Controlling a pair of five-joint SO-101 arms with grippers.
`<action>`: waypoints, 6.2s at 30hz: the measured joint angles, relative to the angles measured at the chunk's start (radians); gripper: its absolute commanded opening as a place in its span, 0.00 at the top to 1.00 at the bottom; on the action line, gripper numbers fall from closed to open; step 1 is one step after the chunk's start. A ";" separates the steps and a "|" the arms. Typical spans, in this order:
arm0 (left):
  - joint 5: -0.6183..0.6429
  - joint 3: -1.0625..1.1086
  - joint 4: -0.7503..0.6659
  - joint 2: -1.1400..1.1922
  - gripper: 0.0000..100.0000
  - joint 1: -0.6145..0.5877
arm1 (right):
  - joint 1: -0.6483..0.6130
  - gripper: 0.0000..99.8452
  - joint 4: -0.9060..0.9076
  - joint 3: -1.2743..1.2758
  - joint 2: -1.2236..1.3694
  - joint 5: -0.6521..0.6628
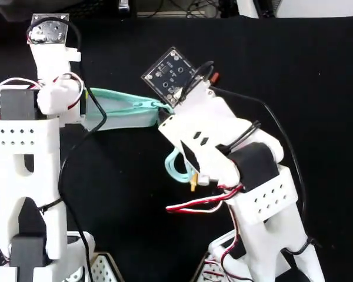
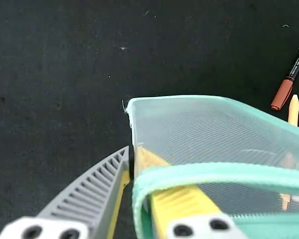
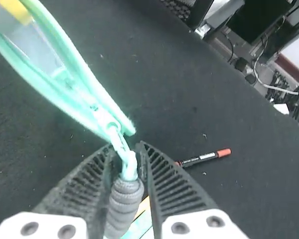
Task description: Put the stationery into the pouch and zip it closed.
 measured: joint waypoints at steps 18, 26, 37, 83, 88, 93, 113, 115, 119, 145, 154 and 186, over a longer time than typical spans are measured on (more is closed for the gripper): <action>0.000 0.000 -0.005 0.000 0.95 0.000 | 0.000 0.99 0.000 0.000 0.000 0.000; -0.002 0.000 -0.012 0.000 0.97 0.000 | 0.000 0.99 0.000 0.051 0.000 0.021; -0.003 0.002 -0.037 0.002 0.97 -0.026 | 0.089 0.99 -0.021 0.087 -0.003 0.130; -0.005 0.075 -0.049 -0.006 0.97 0.003 | 0.453 0.83 -0.204 -0.072 0.961 -0.180; -0.005 0.075 -0.049 -0.006 0.97 0.003 | 0.460 0.84 -0.204 -0.215 1.120 -0.183; -0.005 0.075 -0.049 -0.006 0.97 0.003 | 0.462 0.99 -0.199 -0.285 1.208 -0.183; -0.005 0.075 -0.049 -0.006 0.97 0.003 | 0.463 0.99 0.084 -0.279 0.655 -0.183; -0.005 0.075 -0.049 -0.006 0.97 0.003 | 0.463 0.99 0.107 -0.256 0.520 -0.183; -0.005 0.075 -0.049 -0.006 0.97 0.003 | 0.457 0.99 0.153 -0.253 0.253 -0.183; -0.005 0.075 -0.049 -0.006 0.97 0.003 | -0.236 0.99 -0.844 0.342 -0.473 -0.264; -0.005 0.075 -0.038 -0.006 0.97 0.003 | -0.238 0.99 -1.002 0.580 -0.471 -0.262; -0.005 0.075 -0.038 -0.006 0.97 0.003 | 0.330 0.84 -0.261 0.301 -0.006 -0.321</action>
